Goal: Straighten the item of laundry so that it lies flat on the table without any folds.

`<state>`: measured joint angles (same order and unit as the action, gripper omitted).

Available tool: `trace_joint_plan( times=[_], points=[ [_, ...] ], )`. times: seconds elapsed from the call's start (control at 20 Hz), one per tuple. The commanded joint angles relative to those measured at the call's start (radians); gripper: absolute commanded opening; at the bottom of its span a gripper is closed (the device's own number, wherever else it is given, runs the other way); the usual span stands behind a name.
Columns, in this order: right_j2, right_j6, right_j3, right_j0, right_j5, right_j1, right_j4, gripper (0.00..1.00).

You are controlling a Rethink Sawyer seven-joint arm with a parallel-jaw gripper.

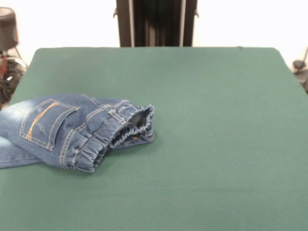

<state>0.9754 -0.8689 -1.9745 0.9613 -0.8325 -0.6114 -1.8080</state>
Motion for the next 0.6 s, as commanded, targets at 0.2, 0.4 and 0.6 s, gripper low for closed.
trace_joint_plan(
  times=[0.2,0.4,0.6],
  points=[
    [-0.026,-0.272,-0.061,-0.149,0.105,0.056,-0.058,1.0],
    [-0.088,-0.318,-0.036,-0.196,0.127,0.092,0.01,1.0],
    [-0.122,-0.316,-0.013,-0.22,0.135,0.118,0.043,1.0]
  ],
)
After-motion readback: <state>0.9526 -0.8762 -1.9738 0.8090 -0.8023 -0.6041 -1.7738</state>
